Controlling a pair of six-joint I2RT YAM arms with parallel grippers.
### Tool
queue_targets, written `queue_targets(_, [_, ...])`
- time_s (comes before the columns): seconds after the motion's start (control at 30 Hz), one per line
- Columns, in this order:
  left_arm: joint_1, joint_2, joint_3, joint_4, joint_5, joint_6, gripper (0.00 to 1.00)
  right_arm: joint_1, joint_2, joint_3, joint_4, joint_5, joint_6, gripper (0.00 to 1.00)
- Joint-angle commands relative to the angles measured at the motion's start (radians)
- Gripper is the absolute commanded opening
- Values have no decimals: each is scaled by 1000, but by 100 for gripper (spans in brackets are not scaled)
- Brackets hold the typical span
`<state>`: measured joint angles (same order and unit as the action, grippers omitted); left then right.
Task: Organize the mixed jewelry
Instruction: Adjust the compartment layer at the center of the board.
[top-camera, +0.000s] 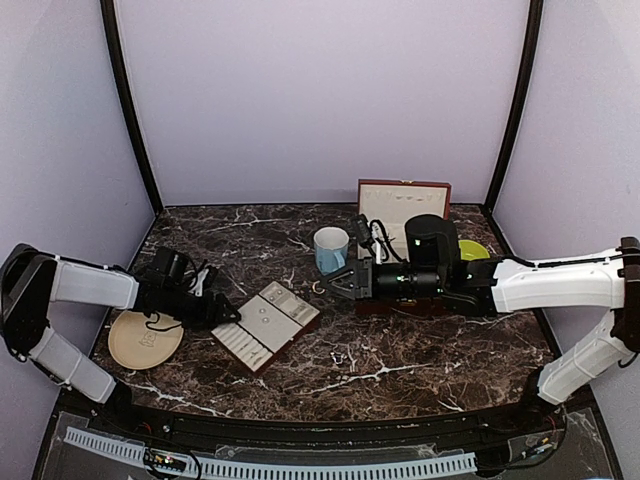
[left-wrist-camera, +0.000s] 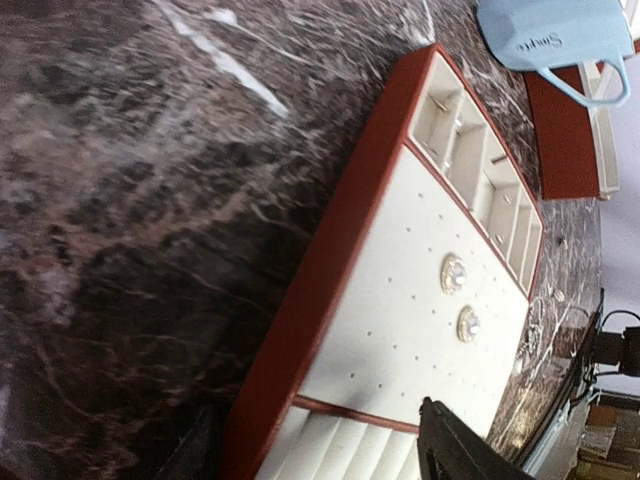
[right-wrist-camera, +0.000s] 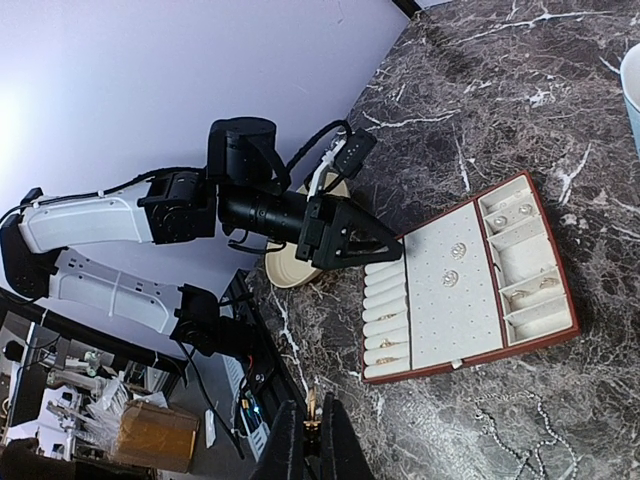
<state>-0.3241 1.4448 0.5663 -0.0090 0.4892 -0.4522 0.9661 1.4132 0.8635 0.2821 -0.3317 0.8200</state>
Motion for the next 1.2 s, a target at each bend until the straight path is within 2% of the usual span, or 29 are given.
queue_targets(0.0, [-86, 0, -15, -25, 77, -27, 70, 0, -12, -1, 23, 9, -13, 0])
queue_targets(0.2, [-185, 15, 3, -32, 92, -63, 69, 3, -3, 15, -37, 39, -11, 0])
queue_targets(0.63, [-301, 65, 10, 154, 179, -130, 69, 31, 40, 71, -204, 121, 3, 0])
queue_targets(0.87, [-289, -35, 93, -56, 8, -58, 70, 88, 114, 135, -327, 192, 54, 0])
queue_targets(1.17, [-137, -105, 185, -115, 47, 12, 72, 144, 241, 202, -362, 233, 183, 0])
